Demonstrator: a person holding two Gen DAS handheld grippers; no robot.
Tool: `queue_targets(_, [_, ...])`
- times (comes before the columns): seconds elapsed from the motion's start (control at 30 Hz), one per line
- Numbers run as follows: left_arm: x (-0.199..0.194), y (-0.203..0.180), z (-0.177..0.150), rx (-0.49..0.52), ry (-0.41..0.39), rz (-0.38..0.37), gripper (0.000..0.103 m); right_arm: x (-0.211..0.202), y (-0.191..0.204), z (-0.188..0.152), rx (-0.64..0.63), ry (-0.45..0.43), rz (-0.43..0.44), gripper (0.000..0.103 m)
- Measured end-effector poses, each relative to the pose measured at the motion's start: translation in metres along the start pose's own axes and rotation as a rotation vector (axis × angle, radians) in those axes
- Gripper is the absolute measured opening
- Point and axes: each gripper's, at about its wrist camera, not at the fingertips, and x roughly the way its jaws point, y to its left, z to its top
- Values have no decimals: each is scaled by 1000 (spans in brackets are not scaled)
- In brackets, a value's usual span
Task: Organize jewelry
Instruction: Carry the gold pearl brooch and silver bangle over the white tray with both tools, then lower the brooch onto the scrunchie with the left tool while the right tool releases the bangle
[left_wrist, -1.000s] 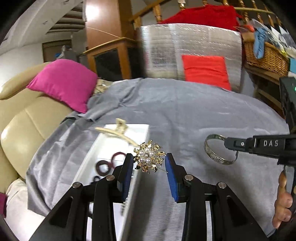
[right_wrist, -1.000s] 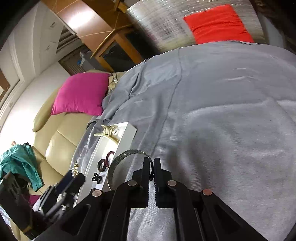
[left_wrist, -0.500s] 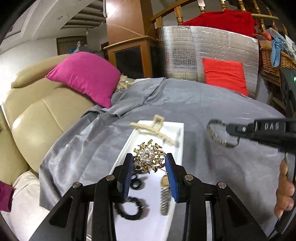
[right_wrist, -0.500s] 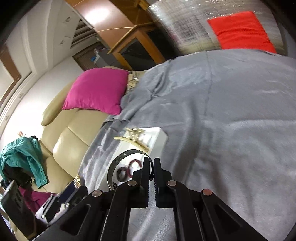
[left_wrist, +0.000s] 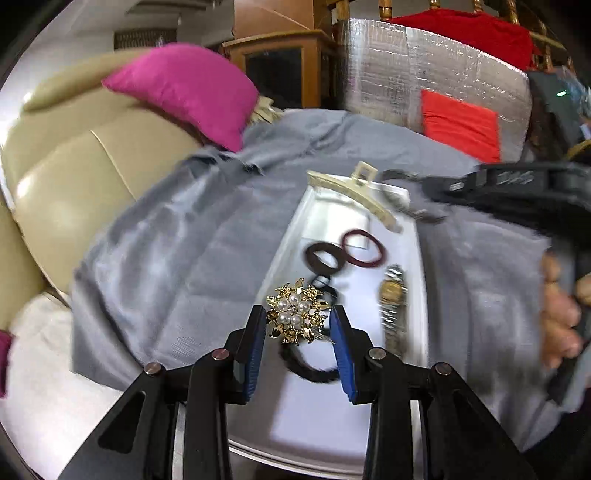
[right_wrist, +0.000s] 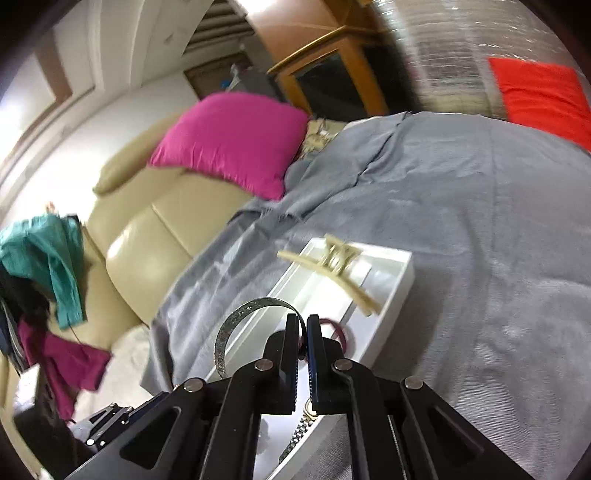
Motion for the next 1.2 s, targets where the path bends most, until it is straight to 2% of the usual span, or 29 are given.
queue_targets(0.17, [6, -5, -4, 10, 44, -28, 37, 22, 12, -16, -65, 75, -19, 5])
queue_targets(0.47, [19, -13, -14, 22, 128, -54, 37, 51, 19, -31, -100, 147, -25, 5])
queue_targets(0.7, [25, -13, -17, 18, 160, -65, 37, 64, 15, -32, -103, 164, -54, 5])
queue_targets(1.2, [41, -16, -23, 52, 206, -18, 37, 82, 8, -30, -101, 173, -90, 5])
